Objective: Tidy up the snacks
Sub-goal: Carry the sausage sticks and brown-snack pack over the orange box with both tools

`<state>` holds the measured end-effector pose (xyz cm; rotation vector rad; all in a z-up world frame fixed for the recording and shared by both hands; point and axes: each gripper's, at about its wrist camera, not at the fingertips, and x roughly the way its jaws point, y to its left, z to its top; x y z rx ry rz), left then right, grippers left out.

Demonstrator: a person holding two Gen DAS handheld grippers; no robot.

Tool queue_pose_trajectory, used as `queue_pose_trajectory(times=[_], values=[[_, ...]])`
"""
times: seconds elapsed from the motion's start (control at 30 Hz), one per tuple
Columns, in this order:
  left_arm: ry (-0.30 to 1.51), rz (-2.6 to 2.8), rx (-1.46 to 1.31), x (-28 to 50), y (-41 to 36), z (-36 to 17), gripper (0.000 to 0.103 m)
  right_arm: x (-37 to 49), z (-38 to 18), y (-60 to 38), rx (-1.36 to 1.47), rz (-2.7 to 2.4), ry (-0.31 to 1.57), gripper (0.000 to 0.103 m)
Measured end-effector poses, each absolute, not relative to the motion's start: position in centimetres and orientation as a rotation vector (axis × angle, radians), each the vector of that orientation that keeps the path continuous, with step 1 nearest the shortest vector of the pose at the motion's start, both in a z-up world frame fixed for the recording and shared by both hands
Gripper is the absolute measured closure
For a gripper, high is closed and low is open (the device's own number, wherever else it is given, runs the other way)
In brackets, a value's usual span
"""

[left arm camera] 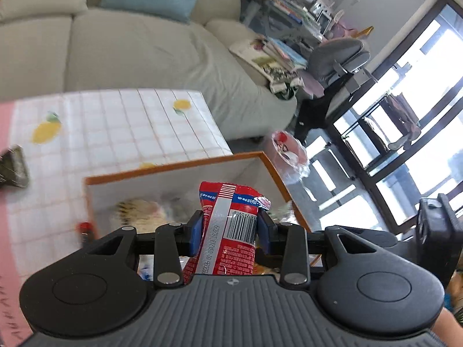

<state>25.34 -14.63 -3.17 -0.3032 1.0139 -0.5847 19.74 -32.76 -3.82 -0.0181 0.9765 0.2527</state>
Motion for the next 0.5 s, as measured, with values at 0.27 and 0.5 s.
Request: queue_pose_trajectory(times=[0.27, 0.5], values=[[1.134, -0.583, -0.231, 28.4, -19.4, -8.2, 0.06, 23.5, -7.5, -33.7, -0.126, 0.284, 1.093, 0.058], [1.217, -0.558, -0.215, 30.3, -20.7, -11.4, 0.06, 25.1, -10.1, -34.8, -0.135, 0.312, 1.161, 0.058]])
